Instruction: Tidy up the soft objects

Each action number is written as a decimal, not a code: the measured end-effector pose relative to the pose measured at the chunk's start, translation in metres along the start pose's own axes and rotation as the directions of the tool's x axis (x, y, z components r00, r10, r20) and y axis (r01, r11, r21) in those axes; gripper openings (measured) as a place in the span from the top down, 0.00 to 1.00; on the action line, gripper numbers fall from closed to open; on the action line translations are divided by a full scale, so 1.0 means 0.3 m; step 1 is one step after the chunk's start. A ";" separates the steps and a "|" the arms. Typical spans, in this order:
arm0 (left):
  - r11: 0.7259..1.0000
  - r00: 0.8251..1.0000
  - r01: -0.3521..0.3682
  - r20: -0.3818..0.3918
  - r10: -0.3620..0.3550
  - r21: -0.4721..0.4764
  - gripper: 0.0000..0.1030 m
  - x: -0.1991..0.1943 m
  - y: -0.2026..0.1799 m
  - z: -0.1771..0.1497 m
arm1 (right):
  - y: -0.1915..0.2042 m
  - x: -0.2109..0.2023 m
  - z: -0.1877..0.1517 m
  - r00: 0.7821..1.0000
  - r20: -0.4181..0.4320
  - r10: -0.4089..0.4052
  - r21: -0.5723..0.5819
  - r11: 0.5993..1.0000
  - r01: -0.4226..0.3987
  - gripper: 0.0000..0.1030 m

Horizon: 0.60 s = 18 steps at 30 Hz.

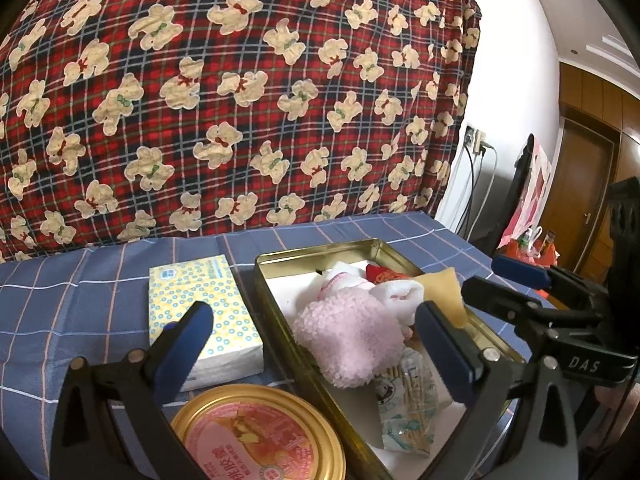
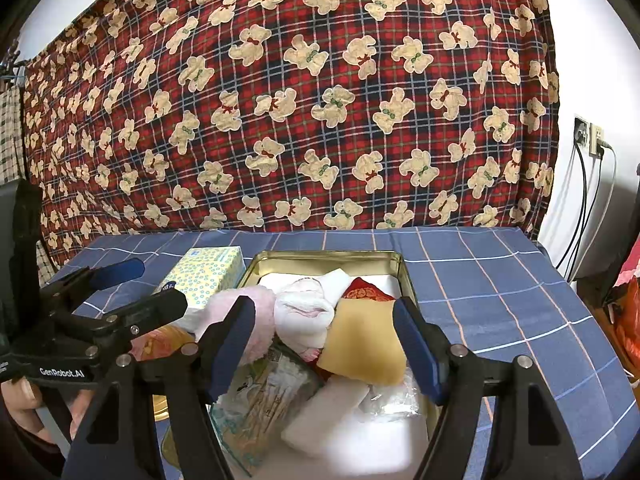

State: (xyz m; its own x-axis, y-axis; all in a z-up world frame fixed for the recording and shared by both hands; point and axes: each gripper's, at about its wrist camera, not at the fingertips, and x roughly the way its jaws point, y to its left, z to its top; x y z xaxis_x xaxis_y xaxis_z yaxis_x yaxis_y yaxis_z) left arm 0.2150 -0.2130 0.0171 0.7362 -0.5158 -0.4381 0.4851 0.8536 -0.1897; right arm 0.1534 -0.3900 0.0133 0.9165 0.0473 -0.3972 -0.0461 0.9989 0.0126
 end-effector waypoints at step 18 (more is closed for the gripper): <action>1.000 1.000 -0.009 -0.008 0.009 -0.014 0.01 0.013 0.021 -0.003 | -0.004 0.005 -0.009 1.000 -0.002 -0.001 -0.001 1.000 0.001 0.29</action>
State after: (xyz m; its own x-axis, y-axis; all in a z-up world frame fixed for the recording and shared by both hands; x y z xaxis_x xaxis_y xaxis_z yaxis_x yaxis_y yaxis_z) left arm 0.2204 -0.2096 0.0134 0.7369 -0.5072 -0.4469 0.4717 0.8593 -0.1975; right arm 0.1537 -0.3912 0.0102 0.9158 0.0465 -0.3989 -0.0457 0.9989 0.0116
